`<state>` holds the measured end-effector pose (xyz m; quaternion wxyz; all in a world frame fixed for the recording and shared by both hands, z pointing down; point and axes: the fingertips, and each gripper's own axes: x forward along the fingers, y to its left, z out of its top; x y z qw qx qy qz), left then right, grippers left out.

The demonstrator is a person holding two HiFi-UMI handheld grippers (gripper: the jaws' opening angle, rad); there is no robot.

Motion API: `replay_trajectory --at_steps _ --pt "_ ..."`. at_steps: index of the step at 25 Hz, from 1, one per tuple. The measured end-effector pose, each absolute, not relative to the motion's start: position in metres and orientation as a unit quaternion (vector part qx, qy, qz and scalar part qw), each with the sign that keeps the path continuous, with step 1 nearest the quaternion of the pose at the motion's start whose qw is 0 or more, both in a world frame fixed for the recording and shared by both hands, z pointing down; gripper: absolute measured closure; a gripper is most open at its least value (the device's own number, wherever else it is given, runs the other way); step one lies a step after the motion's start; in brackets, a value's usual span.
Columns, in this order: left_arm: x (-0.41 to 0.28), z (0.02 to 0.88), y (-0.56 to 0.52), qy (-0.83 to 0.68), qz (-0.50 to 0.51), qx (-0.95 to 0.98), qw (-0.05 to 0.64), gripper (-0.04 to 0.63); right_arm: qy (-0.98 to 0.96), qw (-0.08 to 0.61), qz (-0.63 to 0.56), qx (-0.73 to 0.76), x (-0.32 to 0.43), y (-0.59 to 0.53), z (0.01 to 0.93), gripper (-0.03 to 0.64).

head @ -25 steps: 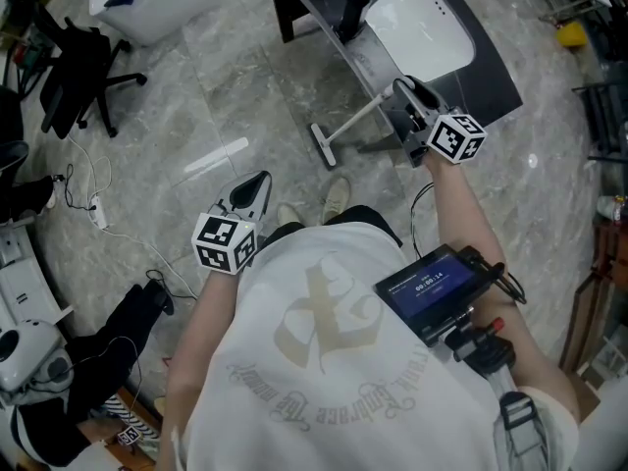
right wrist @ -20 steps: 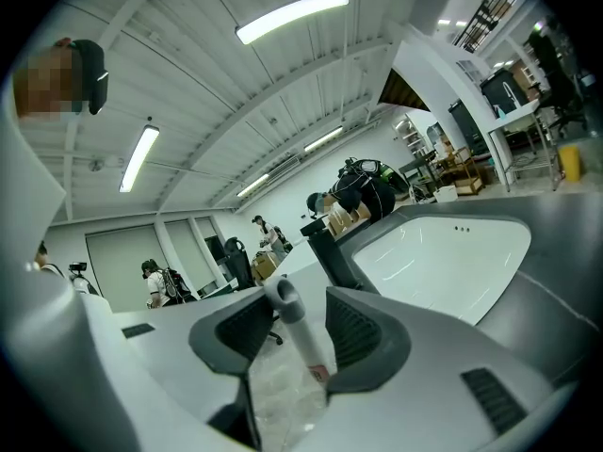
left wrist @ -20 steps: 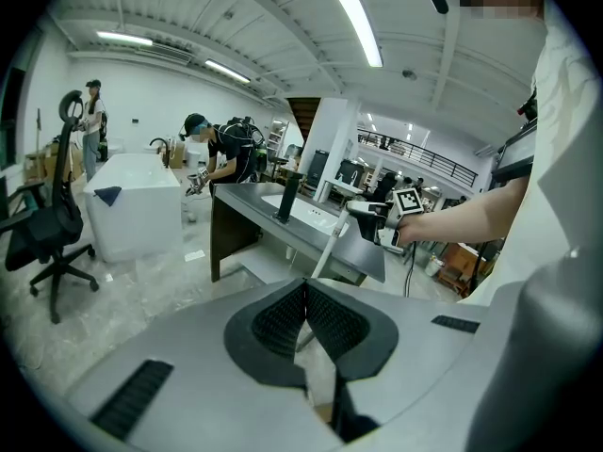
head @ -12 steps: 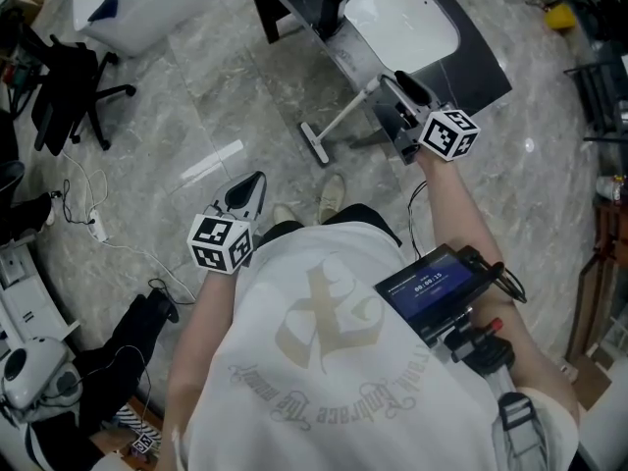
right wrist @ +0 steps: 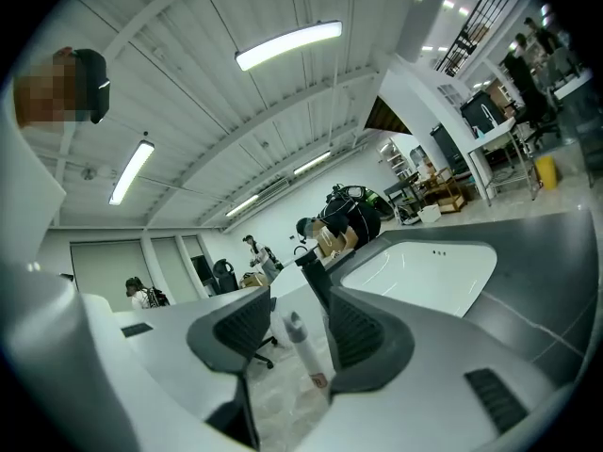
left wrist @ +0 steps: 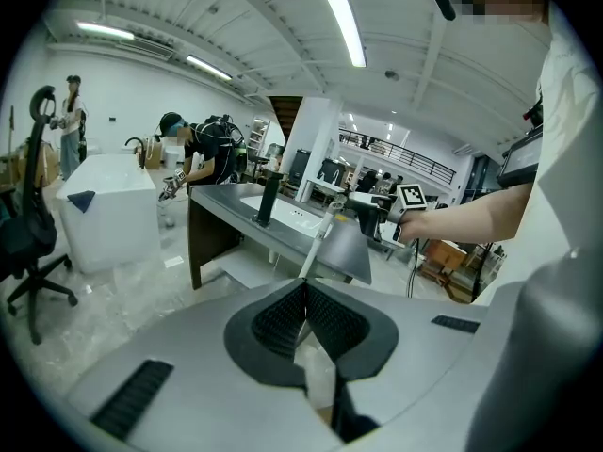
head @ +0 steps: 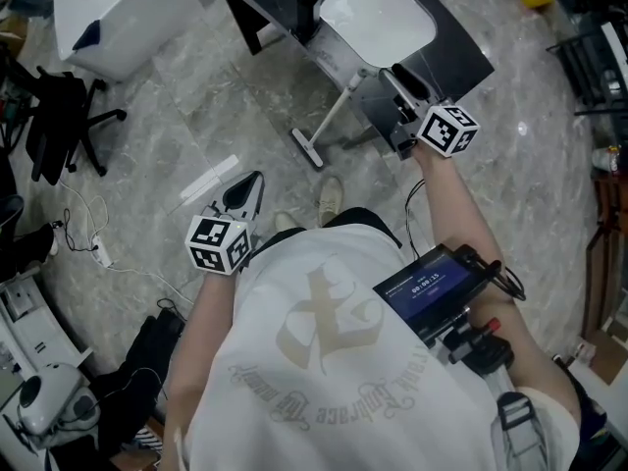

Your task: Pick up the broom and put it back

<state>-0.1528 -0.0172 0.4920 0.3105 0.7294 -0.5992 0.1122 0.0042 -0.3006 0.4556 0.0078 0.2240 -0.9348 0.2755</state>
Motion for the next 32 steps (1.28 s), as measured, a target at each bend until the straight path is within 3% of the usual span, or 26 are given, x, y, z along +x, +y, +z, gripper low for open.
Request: replay_trajectory --at_steps 6,10,17,32 --pt "-0.152 0.502 -0.022 -0.586 0.108 0.74 0.312 0.583 -0.935 0.007 0.256 0.245 0.019 -0.291 0.443 0.422" --pt "-0.149 0.498 -0.038 -0.572 0.107 0.757 0.296 0.583 -0.939 0.01 0.232 0.252 0.021 -0.28 0.431 0.515" --pt "-0.139 0.495 -0.048 -0.548 0.108 0.782 0.278 0.583 -0.949 0.031 0.218 0.224 0.019 -0.23 0.42 0.58" --pt "-0.115 0.497 -0.012 -0.503 0.113 0.814 0.267 0.583 -0.944 0.041 0.238 0.223 0.035 -0.105 0.436 0.6"
